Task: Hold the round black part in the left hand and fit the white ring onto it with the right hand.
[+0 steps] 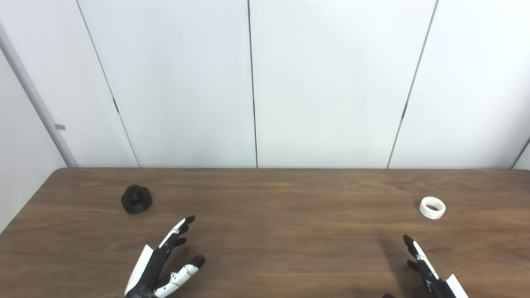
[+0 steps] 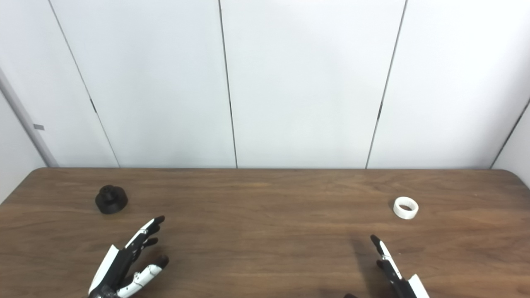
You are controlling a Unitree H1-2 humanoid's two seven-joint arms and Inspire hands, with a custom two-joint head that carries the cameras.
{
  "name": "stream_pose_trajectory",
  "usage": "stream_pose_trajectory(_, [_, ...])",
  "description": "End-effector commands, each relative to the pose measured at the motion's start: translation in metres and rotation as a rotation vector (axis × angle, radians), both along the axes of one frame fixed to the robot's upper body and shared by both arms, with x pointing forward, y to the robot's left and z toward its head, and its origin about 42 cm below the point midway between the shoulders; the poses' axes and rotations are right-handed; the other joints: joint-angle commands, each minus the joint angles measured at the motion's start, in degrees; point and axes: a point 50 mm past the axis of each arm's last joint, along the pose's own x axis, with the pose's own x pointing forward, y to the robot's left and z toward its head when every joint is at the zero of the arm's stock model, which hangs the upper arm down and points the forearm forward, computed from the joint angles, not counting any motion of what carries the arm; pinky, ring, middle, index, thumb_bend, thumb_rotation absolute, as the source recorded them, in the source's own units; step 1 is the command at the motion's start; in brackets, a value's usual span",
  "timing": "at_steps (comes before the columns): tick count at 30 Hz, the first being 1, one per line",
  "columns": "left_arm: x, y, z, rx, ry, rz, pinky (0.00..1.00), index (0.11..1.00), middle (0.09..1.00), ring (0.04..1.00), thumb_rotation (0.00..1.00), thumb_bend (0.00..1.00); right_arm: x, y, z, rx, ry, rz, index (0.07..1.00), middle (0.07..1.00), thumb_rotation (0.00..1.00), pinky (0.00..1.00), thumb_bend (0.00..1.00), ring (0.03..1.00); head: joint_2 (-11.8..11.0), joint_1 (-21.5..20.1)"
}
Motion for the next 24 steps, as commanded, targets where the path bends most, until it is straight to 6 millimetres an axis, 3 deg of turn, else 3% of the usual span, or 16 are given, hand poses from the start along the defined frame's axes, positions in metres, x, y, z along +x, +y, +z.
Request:
stream_pose_trajectory(1, [-0.0124, -0.0035, -0.0213, -0.012, 0.047, 0.006, 0.87, 0.94, 0.962, 0.943, 0.72, 0.74, 0.0001, -0.0016, 0.0006, -0.002, 0.005, 0.001, 1.0, 1.0, 0.55, 0.93, 0.58, 1.0, 0.0, 0.0])
stream_pose_trajectory(20, [-0.0129, -0.0037, -0.0211, -0.028, 0.043, 0.007, 0.88, 0.934, 0.963, 0.948, 0.7, 0.75, -0.0004, -0.0014, 0.0009, -0.001, 0.005, -0.001, 1.0, 1.0, 0.56, 0.93, 0.59, 1.0, 0.0, 0.2])
stream_pose_trajectory(24, [-0.0154, -0.0047, -0.0192, -0.048, 0.028, 0.017, 0.89, 0.924, 0.97, 0.957, 0.64, 0.74, -0.001, -0.003, 0.0012, -0.01, 0.008, -0.004, 1.0, 1.0, 0.56, 0.92, 0.59, 1.0, 0.1, 0.6])
